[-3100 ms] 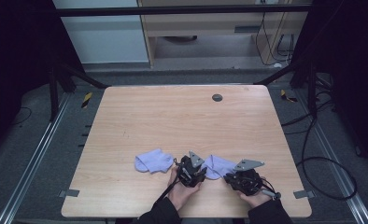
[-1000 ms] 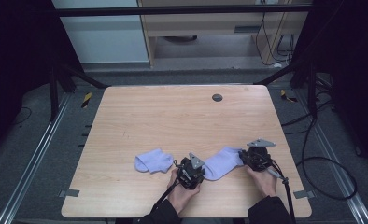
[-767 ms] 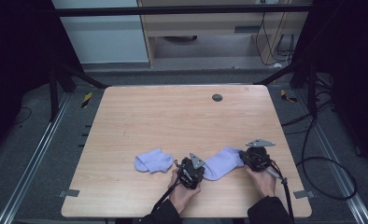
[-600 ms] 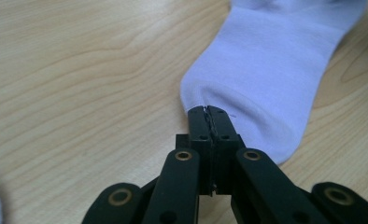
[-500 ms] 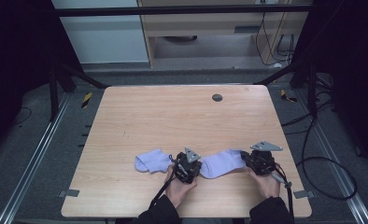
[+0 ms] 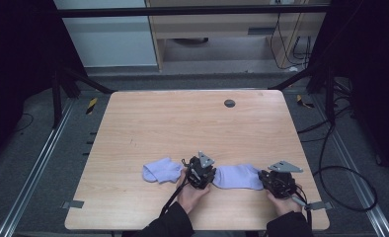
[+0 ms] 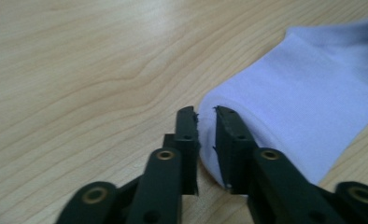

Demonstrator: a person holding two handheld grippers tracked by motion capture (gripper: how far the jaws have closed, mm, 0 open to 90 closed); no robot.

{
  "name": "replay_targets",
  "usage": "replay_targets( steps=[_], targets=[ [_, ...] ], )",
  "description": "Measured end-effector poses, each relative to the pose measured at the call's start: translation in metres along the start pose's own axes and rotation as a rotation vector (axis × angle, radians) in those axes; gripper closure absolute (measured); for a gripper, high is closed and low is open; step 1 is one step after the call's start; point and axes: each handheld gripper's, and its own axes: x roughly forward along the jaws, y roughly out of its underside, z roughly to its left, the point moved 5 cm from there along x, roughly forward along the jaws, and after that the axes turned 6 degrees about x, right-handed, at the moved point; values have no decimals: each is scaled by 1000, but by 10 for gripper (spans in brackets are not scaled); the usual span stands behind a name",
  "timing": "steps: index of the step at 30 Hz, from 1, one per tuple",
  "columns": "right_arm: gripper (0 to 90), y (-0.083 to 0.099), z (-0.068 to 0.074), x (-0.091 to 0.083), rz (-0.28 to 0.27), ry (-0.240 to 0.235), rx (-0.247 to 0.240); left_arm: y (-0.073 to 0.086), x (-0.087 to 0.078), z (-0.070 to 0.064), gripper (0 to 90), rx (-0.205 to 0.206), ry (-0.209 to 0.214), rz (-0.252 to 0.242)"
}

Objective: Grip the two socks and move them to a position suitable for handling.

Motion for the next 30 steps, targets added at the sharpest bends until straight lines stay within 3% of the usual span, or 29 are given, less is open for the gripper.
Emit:
replay_targets(
  steps=[2, 5, 10, 16, 22, 30],
  targets=[
    [704, -5, 0, -5, -52, -15, 16, -2, -8, 4, 676, 7, 6, -19],
    [669, -9, 0, -7, -71, -23, 20, -4, -24, 15, 632, 25, 5, -43],
    [600, -15, 6, -11, -96, -57, 25, -1, -53, 43, 548, 8, -15, -70],
    [555, -30, 23, -12, -129, -103, -17, 10, -85, 76, 473, -25, -47, -108],
    [539, -40, 37, -7, -142, -133, -26, 32, -112, 108, 461, -65, -97, -100],
    [544, -60, 67, 4, -145, -188, -74, 67, -135, 135, 449, -120, -149, -63]
  ],
)
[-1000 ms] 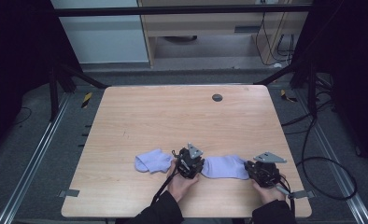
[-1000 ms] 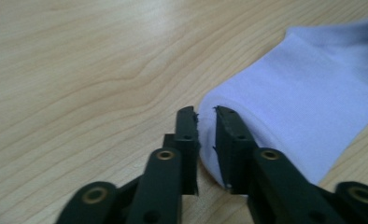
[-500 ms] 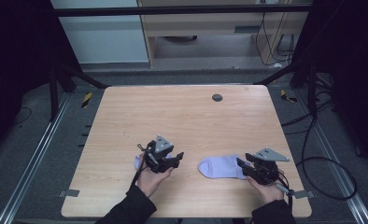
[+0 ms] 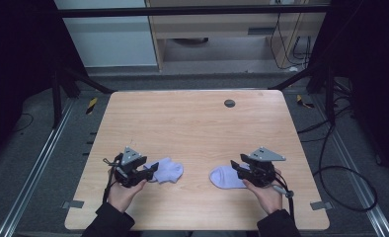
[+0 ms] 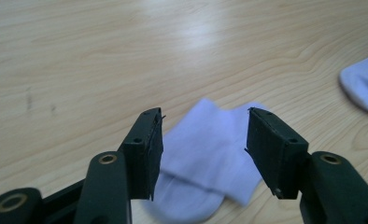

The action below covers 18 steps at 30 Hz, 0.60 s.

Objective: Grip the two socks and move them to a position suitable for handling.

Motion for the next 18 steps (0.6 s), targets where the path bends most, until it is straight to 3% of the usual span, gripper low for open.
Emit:
replay_targets(
  steps=[8, 14, 18],
  targets=[
    [561, -12, 41, 33, 35, -87, -65, 29, -11, 18, 467, -44, -35, 37],
    [594, -17, 77, 58, 50, -147, -123, 43, -1, 22, 488, -49, -42, 91],
    [611, -16, 97, 74, 81, -184, -146, 43, 4, 23, 502, -53, -46, 96]
  ],
)
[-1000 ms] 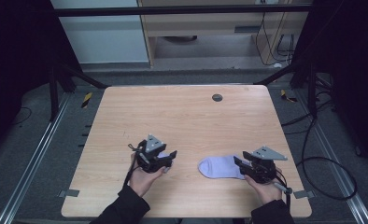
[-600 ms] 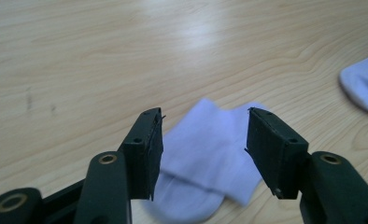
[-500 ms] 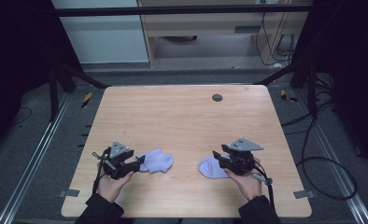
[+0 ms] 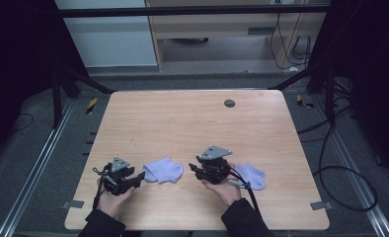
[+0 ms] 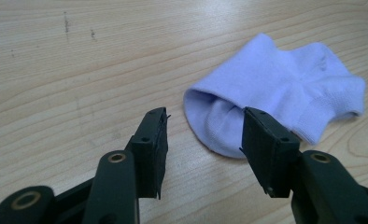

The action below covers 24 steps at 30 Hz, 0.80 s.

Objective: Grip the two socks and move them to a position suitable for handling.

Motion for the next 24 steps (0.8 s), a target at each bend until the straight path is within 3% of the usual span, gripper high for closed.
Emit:
replay_targets(
  steps=[8, 17, 24],
  targets=[
    [652, 9, 28, 41, 80, -57, -32, 0, 8, -4, 550, 2, 7, 9],
    [667, 19, 42, 61, 140, -89, -74, 3, 17, -8, 606, 12, 15, 46],
    [712, 24, 46, 70, 164, -90, -90, 5, 20, -10, 658, 24, 10, 66]
  ],
)
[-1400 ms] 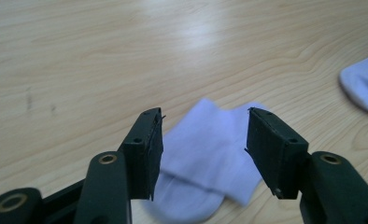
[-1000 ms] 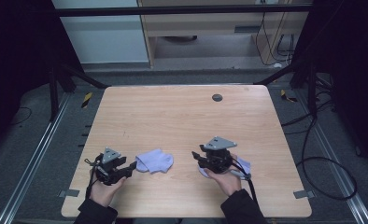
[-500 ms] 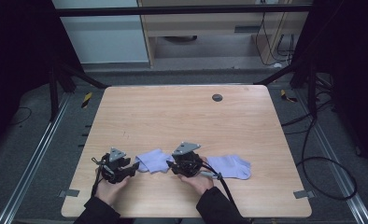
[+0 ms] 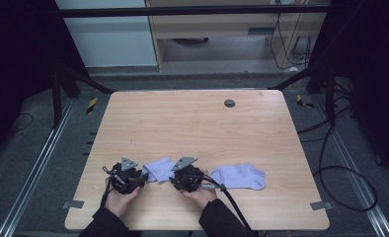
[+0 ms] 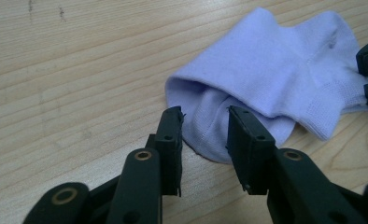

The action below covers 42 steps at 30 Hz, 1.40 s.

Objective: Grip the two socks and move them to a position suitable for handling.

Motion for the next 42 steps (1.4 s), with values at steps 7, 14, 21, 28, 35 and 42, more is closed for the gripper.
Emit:
replay_targets(
  steps=[7, 14, 21, 28, 35, 42],
  targets=[
    [840, -1, 3, 2, 25, -14, 14, -1, 1, -4, 740, 18, -11, 5],
    [876, -2, 5, -6, -14, -56, 53, -3, -1, -6, 863, 32, 2, -3],
    [879, -14, 4, -24, -113, -86, 108, -4, -4, -9, 867, 54, 23, -6],
    [878, -33, -13, -25, -206, -22, 207, -5, -8, -14, 868, 97, 50, 1],
    [876, -51, -36, -7, -206, 105, 274, -5, -10, -10, 867, 111, 43, 1],
    [871, -56, -51, 7, -192, 177, 297, -4, -10, -4, 862, 104, 31, 11]
  ],
)
